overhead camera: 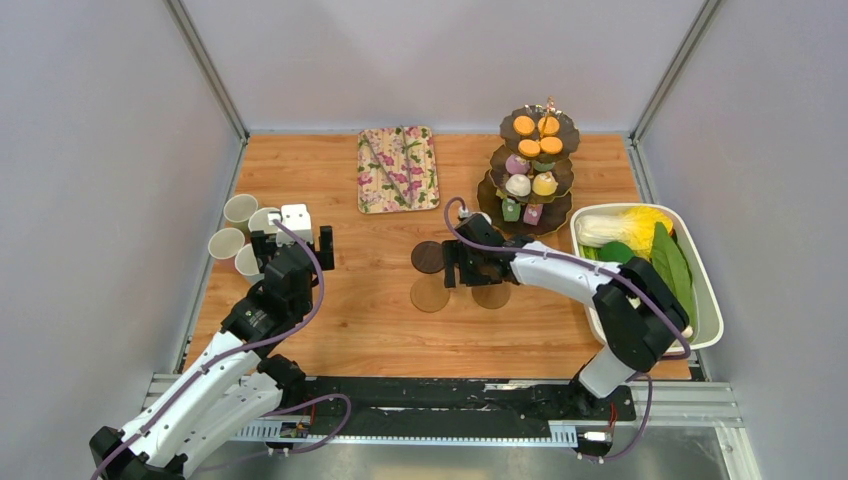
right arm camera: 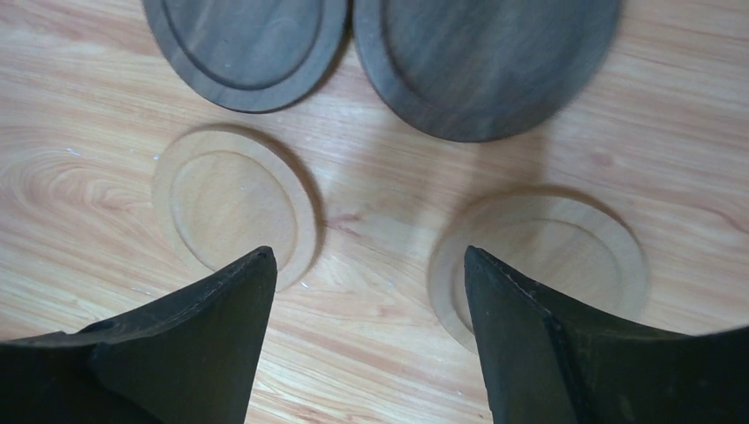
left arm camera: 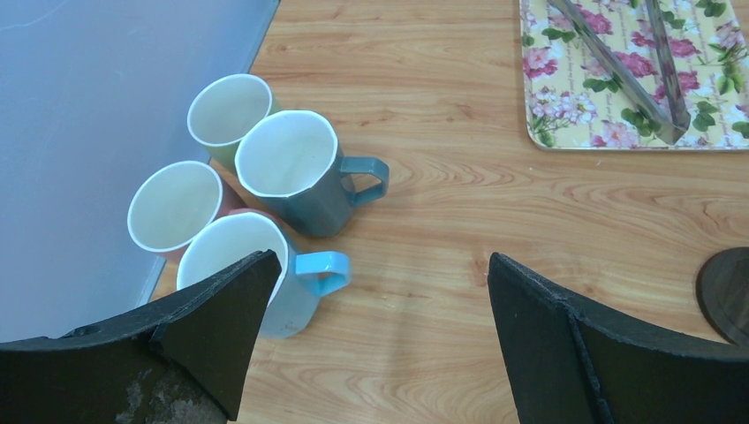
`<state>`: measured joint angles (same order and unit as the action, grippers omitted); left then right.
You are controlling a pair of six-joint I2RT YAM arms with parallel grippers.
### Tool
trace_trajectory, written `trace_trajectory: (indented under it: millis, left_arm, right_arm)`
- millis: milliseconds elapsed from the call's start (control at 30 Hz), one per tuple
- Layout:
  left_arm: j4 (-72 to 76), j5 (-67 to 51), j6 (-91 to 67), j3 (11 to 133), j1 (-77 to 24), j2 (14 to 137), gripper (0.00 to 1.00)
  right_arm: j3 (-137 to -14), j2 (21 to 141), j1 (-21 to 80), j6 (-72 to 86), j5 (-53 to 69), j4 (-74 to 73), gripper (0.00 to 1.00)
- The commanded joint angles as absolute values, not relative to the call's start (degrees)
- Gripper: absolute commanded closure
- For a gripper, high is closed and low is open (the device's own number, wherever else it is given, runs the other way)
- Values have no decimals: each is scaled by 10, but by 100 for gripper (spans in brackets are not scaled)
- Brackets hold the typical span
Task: Serve the afternoon tea
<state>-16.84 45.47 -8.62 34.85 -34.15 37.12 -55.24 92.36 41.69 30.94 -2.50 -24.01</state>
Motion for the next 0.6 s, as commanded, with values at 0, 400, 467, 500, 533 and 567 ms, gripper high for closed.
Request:
trace_trajectory:
  millis: [0,400,467,500,533,567]
  left_arm:
    - [-148,450,-82,347,-344,369,0]
    - [-147,443,-83,346,-344,379,0]
    - [-148,441,-83,347,-344,380,0]
    - [-149,441,-84,348,-344,380,0]
    - [-149,442,-84,348,-344,378,0]
    - [-150,443,-84,348,-344,379,0]
  right_arm:
    - [-552,865,404,295,-102,-286,21]
    - [-439,796,317,287,-81,-296,31]
    - [-440,809,317,289,-64,-280,33]
    - [-440,815,317,292,-59,-274,33]
    - [-440,820,317,294,-54,-266,34]
    - [-439,826,317,296,-50,-261,35]
